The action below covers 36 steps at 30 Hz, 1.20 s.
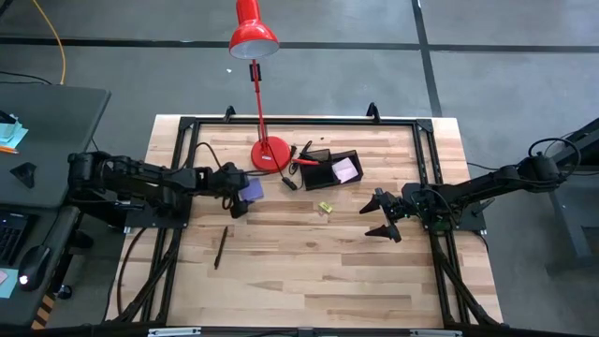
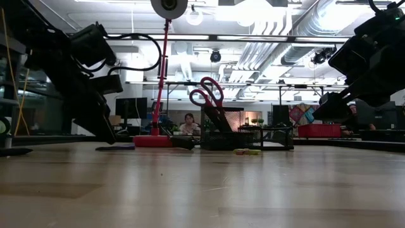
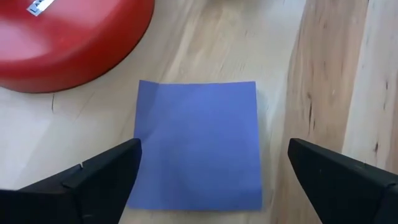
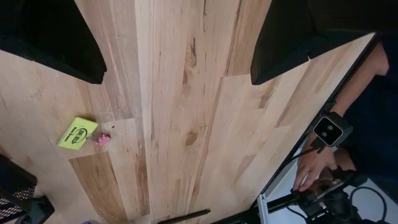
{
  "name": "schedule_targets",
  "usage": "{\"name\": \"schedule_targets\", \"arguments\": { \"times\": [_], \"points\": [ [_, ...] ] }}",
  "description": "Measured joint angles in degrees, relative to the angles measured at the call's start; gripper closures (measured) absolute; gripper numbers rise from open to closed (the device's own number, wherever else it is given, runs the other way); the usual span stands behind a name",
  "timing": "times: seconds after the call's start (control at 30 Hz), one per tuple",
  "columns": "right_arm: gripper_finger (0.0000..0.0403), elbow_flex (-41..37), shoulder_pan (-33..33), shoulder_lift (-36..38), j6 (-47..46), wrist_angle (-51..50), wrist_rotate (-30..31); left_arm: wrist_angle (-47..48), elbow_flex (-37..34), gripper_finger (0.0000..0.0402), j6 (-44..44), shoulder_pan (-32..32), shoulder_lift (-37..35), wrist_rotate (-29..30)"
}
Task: Pick and place office supplies into organizer
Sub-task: Put the blue sticky notes into the black desk organizer
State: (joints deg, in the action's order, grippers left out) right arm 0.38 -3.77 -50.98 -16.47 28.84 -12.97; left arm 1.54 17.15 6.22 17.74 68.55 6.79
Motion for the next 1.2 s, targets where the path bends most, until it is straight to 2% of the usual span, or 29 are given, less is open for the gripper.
{"name": "schedule_targets", "arguments": {
  "times": [0.17,0.43,0.9,1.0,1.2],
  "points": [
    [0.0013,0.00,-0.01,0.00,0.00,-0.02,0.01,1.49,0.00,0.0006,-0.02,1.32,0.00,0.06],
    [0.0013,0.00,0.00,0.00,0.00,-0.13,0.02,-0.97,0.19,0.0004,-1.38,5.97,3.24,-5.29],
    [0.0013,0.01,-0.02,0.00,0.00,-0.39,0.02,-5.95,0.42,0.0009,-2.74,5.90,9.18,-5.75],
    [0.0013,0.01,-0.01,0.00,0.00,-0.40,0.02,-6.24,0.41,0.0036,-2.75,5.90,9.33,-5.75],
    [0.0013,0.00,-0.02,0.00,0.00,-0.39,0.00,-7.27,0.35,0.0129,-2.11,5.92,10.12,-5.54]
  ]
}}
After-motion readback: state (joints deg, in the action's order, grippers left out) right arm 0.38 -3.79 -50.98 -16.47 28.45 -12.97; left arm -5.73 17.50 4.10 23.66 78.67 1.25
